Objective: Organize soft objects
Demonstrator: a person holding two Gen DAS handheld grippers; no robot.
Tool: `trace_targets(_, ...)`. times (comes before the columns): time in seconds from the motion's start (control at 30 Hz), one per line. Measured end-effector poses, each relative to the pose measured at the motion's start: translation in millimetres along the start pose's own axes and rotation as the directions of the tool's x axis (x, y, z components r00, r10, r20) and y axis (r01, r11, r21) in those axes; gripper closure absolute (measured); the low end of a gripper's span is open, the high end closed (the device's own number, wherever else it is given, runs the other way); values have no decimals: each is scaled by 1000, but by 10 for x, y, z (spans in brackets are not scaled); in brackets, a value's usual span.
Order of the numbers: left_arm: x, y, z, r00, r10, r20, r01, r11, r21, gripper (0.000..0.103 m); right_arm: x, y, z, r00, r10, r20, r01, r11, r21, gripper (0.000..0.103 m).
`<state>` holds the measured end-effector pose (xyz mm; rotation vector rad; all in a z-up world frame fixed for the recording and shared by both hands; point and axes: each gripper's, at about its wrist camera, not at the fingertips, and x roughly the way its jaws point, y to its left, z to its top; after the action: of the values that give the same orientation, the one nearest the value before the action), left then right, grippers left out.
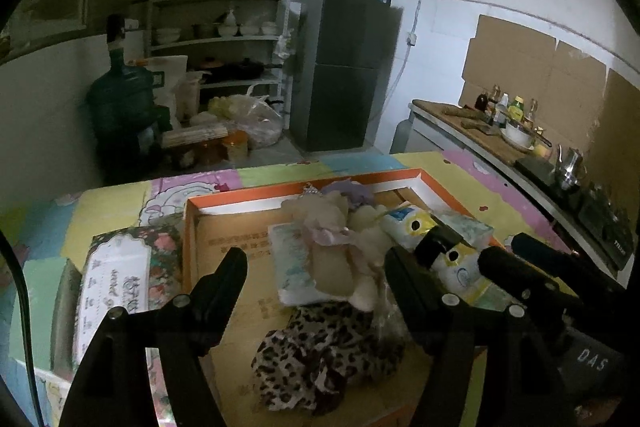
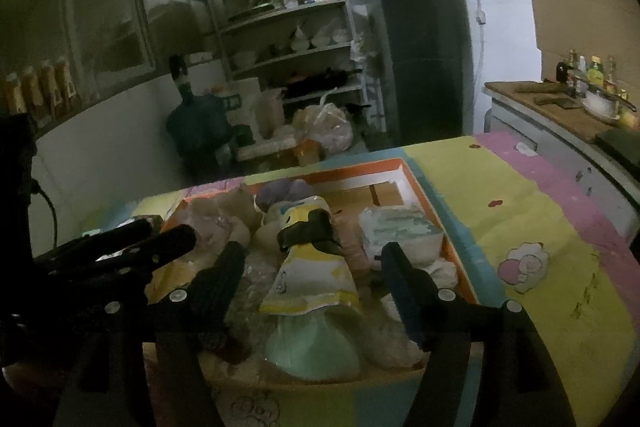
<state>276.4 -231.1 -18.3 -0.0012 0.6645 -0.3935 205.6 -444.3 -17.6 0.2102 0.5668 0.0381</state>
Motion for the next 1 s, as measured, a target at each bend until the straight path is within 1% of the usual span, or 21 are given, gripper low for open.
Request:
trace_targets(0.13, -97, 30, -45, 1000, 7, 12, -7, 1000, -4, 32, -100, 28, -15, 999, -22, 24, 22, 1000, 4, 30)
trace_targets(0.3, -224, 89, -95, 1000, 23, 18, -22, 999, -25, 32, -166, 124, -58, 999, -41, 25, 41, 999, -7, 30)
trace_targets(0.4, -310, 103, -146, 998, 53, 32, -52, 998, -26, 32, -182, 182, -85, 999, -40, 19, 41, 999, -12, 30)
trace_targets(0.53, -456, 119, -225, 990, 132, 54, -131, 991, -23, 32, -218, 255, -135, 999, -40, 19, 40, 999, -17, 30)
trace_targets(0.57, -482, 123, -241, 988, 141, 60, -140, 990, -19, 33, -234, 284, -146, 999, -44, 22, 44, 999, -25, 30)
trace_targets(0.6, -516, 125, -257, 987, 146, 65, -145, 989, -17, 33, -254, 314, -157, 999, -45, 26, 45, 998, -31, 30)
trace_targets(0.67, -576, 140, -285, 987, 146, 71, -145, 989, -19, 37, -296, 360, -180, 999, -39, 34, 40, 999, -36, 30)
trace_targets(0.8, -695, 178, -328, 983, 163, 81, -160, 986, -39, 40, -406, 460, -228, 998, -31, 63, 34, 998, -47, 30)
trace_targets(0.93, -815, 235, -367, 981, 172, 87, -168, 984, -58, 41, -436, 532, -264, 999, -33, 43, 35, 998, -44, 30)
trace_targets(1.0, -886, 243, -399, 977, 191, 93, -186, 981, -59, 41, -467, 571, -287, 999, -30, 44, 32, 999, -42, 30)
